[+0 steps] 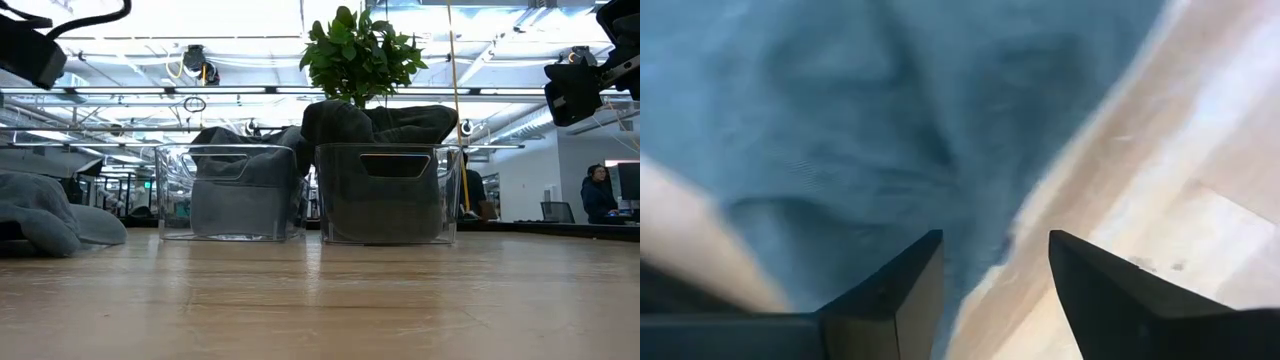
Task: Pick & Place hat
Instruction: Put the blue cap into the left transparent bin
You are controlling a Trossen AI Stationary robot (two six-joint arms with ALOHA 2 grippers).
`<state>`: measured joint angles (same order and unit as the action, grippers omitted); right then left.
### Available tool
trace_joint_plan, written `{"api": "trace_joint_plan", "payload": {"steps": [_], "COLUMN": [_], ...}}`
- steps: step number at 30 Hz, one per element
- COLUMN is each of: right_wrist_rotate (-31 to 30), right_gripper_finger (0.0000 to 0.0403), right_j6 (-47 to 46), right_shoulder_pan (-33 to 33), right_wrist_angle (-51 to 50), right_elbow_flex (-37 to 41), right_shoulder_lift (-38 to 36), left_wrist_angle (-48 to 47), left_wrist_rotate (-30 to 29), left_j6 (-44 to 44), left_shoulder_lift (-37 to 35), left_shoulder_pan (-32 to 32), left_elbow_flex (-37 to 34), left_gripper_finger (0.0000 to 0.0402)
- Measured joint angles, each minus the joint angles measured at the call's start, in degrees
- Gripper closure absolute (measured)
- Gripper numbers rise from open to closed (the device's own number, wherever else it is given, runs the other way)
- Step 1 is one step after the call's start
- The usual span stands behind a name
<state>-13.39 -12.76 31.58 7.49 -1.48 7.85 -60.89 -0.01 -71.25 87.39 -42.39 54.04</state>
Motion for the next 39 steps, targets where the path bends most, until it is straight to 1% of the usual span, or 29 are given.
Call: {"api": "trace_joint_plan", "payload": {"steps": [3,12,17,20,24,27,29,33,34,39], "right_wrist_rotate": [0.0,0.0,0.0,0.0,0.0,0.0,0.0,0.0,0.0,0.0], "right_gripper_finger": [0.0135,0.0135,0.0135,0.0135,0.0135,0.0135,0.0135,0.0135,0.0135,0.0135], "right_j6": [0.0,0.0,0.0,0.0,0.0,0.0,0.0,0.0,0.0,0.0], "right_shoulder_pan": [0.0,0.0,0.0,0.0,0.0,0.0,0.0,0.0,0.0,0.0], "right_wrist_angle": [0.0,0.0,0.0,0.0,0.0,0.0,0.0,0.0,0.0,0.0], "right_elbow_flex": [0.0,0.0,0.0,0.0,0.0,0.0,0.0,0.0,0.0,0.0], "right_shoulder_lift": [0.0,0.0,0.0,0.0,0.0,0.0,0.0,0.0,0.0,0.0], "left_wrist_angle": [3.2,4.8,13.1,17.7,18.2,17.9,17.7,17.3,17.3,17.3], "left_wrist_rotate": [-0.3,-0.9,0.3,-0.2,-2.1,-2.6,-2.9,-3.2,-3.2,-2.8], "left_j6": [0.9,0.6,3.3,4.9,4.7,4.9,4.7,4.9,5.2,6.8], "left_shoulder_lift": [0.0,0.0,0.0,0.0,-0.1,-0.1,-0.1,-0.1,-0.1,-0.1], "left_shoulder_pan": [-1.0,-2.8,-2.7,-2.7,-2.7,-2.7,-2.7,-2.7,-2.7,-2.7], "left_elbow_flex": [-1.5,-6.9,-9.6,-10.9,-11.6,-11.6,-11.6,-11.7,-11.7,-11.6], "left_gripper_finger": [0.0203,0.0201,0.0201,0.0201,0.0206,0.0237,0.0274,0.0368,0.0380,0.0377]}}
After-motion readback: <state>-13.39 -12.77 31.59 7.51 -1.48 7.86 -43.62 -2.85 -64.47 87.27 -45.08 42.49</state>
